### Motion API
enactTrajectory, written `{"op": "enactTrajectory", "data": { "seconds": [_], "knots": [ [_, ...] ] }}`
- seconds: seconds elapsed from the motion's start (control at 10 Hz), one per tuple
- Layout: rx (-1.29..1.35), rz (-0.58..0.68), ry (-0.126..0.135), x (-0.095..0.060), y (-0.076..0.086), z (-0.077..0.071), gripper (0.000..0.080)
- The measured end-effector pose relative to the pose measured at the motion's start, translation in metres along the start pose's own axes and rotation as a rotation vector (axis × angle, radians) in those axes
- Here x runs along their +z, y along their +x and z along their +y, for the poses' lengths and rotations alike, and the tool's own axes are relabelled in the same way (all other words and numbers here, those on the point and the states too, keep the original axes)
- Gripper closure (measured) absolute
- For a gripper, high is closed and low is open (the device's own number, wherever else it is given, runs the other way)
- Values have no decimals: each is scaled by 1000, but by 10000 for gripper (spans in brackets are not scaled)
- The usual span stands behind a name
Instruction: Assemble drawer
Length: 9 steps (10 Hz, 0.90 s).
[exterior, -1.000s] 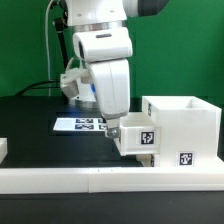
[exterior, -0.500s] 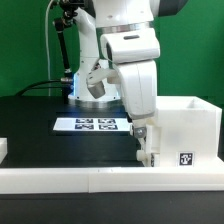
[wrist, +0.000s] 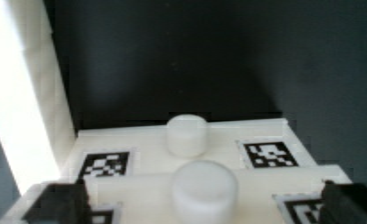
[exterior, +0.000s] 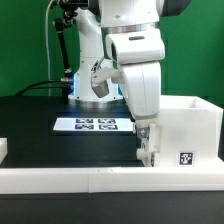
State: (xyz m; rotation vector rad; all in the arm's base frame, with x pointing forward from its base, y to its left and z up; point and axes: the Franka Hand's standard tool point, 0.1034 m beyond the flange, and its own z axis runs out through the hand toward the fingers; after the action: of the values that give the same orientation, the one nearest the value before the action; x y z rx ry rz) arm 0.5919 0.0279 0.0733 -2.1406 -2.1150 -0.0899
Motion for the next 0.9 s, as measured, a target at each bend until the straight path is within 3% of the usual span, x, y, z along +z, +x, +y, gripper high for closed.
{"op": "enactTrajectory", "data": {
  "seconds": [0.6, 0.8, 0.9],
  "knots": [
    [-34, -4, 9, -1, -5, 0, 151],
    [-114, 0, -23, -3, -1, 6, 151],
    [-97, 1, -28, -3, 2, 6, 151]
  ]
}}
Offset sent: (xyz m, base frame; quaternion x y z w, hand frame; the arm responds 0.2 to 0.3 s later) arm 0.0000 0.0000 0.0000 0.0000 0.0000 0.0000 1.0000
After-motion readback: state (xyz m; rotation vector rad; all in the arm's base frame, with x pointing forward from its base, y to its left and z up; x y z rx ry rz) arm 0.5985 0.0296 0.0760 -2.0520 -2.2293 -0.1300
